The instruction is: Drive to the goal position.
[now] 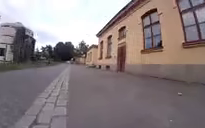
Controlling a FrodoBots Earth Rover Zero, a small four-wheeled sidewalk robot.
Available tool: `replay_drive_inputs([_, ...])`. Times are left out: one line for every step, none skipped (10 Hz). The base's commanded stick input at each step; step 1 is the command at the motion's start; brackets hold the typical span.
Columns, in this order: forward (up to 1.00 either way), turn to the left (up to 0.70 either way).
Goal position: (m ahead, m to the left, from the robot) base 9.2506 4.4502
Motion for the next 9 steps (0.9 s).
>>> replay_drive_inputs([0.45,0.0])
replay_drive_inputs([0.45,0.0])
replay_drive_inputs([0.45,0.0])
replay_drive_inputs([0.45,0.0])
replay_drive_inputs([0.45,0.0])
replay_drive_inputs([0.45,0.0])
replay_drive_inputs([0.45,0.0])
replay_drive_inputs([0.45,0.0])
replay_drive_inputs([0.45,0.0])
